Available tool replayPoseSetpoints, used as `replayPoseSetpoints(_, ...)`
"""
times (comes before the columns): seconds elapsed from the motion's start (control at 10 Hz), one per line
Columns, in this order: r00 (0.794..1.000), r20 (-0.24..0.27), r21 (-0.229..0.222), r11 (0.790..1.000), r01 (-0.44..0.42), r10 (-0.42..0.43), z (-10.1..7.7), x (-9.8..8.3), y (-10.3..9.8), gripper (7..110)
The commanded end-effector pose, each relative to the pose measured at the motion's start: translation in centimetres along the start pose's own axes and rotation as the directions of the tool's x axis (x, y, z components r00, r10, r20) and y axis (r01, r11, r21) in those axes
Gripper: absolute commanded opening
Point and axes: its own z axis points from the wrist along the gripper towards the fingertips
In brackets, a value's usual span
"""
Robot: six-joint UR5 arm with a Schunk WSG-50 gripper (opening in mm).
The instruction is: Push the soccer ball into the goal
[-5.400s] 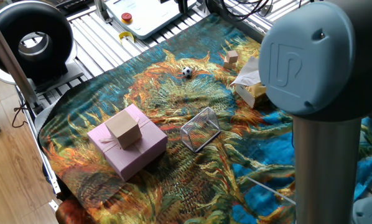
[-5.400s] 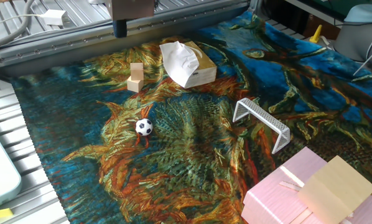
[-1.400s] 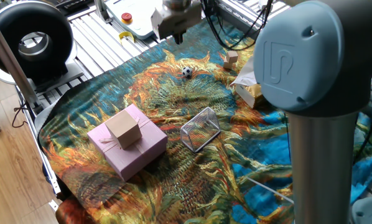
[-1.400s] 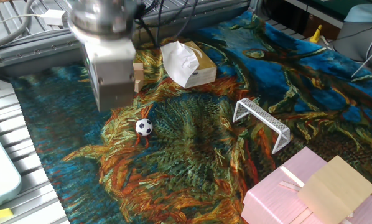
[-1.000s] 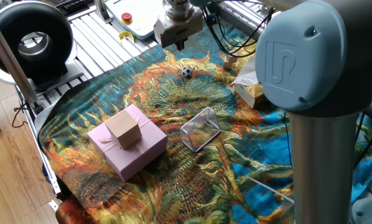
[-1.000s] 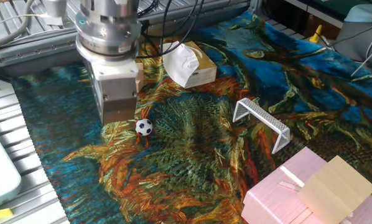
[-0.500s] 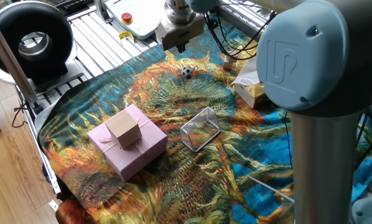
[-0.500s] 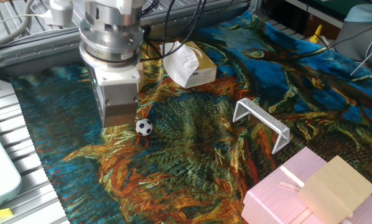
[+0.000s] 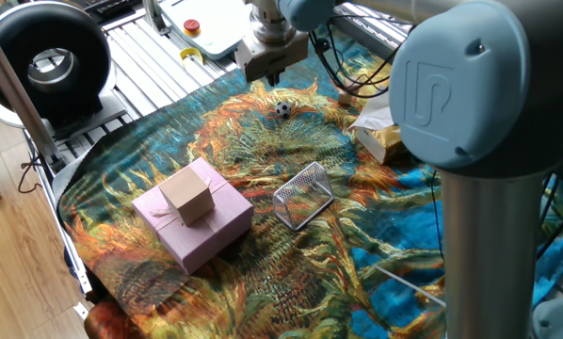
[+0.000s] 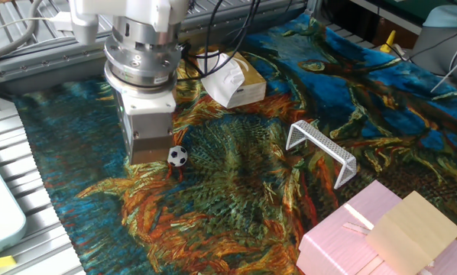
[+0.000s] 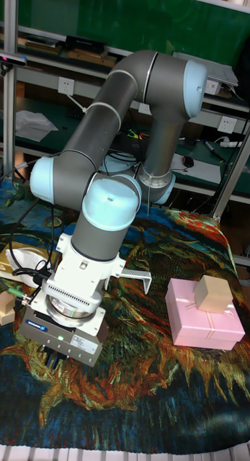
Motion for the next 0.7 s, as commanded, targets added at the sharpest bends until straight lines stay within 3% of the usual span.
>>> replayPoseSetpoints(0.0,1.0,-0.001,-0.026,0.999,-0.024,0.024,0.3,0.4,0.2,7)
replayPoseSetpoints(0.3,0.998,0.002,-0.048,0.997,-0.055,0.056,0.0,1.6,1.1,7)
replayPoseSetpoints(0.6,0.998,0.018,-0.05,0.997,-0.056,0.057,0.0,1.6,1.0,7)
